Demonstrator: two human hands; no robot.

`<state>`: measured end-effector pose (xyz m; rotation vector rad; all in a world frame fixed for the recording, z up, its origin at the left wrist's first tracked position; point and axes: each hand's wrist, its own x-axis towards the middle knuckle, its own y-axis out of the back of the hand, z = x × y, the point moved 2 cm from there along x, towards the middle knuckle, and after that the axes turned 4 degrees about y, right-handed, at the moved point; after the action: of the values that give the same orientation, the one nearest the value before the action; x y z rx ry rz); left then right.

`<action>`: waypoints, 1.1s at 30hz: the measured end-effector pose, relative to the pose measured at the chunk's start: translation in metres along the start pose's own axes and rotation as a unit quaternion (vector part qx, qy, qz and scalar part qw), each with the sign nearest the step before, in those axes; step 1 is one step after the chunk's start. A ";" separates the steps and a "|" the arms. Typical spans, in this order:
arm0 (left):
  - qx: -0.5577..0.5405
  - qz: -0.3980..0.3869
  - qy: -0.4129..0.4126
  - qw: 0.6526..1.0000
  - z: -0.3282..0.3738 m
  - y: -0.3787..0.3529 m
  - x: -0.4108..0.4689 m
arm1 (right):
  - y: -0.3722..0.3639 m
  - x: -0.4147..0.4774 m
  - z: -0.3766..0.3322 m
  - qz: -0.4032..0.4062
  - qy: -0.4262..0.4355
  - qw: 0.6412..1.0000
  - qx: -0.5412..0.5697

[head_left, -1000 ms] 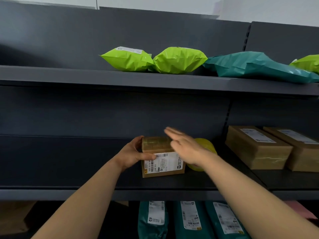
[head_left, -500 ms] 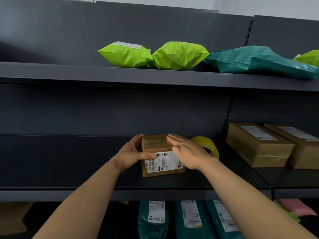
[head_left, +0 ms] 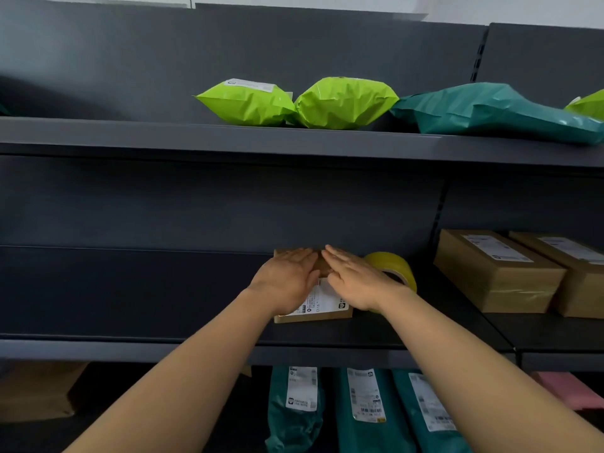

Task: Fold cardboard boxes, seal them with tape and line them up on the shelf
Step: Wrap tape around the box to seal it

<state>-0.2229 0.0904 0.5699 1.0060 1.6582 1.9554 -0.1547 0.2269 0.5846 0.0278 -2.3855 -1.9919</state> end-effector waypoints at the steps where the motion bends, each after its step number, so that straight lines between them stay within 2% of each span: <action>1: 0.004 0.003 0.010 1.000 -0.003 0.001 -0.004 | -0.001 0.000 0.002 0.005 -0.001 1.000 -0.009; 6: -0.068 0.046 0.037 0.996 -0.021 0.002 -0.027 | -0.003 -0.007 0.007 0.021 -0.008 1.000 -0.015; 12: -0.147 0.031 0.082 0.985 -0.027 0.012 -0.028 | 0.008 -0.004 0.005 0.059 -0.033 0.995 -0.079; 15: -0.107 0.067 0.034 0.991 -0.016 0.011 -0.022 | 0.006 0.004 -0.008 0.037 0.002 0.999 -0.033; 18: -0.111 0.068 0.010 0.991 -0.017 0.000 -0.023 | -0.004 0.003 -0.002 0.024 0.027 0.998 -0.047; 22: -0.161 0.076 0.037 0.983 -0.032 -0.006 -0.031 | -0.006 -0.002 0.012 0.061 0.025 0.994 -0.084; 28: -0.256 0.072 0.082 0.960 -0.033 0.004 -0.034 | 0.002 -0.015 0.018 0.052 -0.017 0.995 -0.083; 31: -0.258 0.086 0.126 0.954 -0.032 0.018 -0.036 | 0.012 -0.013 0.029 0.079 -0.035 0.995 -0.040; 33: -0.222 0.085 0.141 0.961 -0.026 0.030 -0.031 | 0.023 -0.015 0.044 0.113 -0.069 0.991 0.007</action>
<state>-0.2164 0.0444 0.5889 0.7422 1.1956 2.5321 -0.1415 0.2752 0.5990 -0.3738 -2.3567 -1.9313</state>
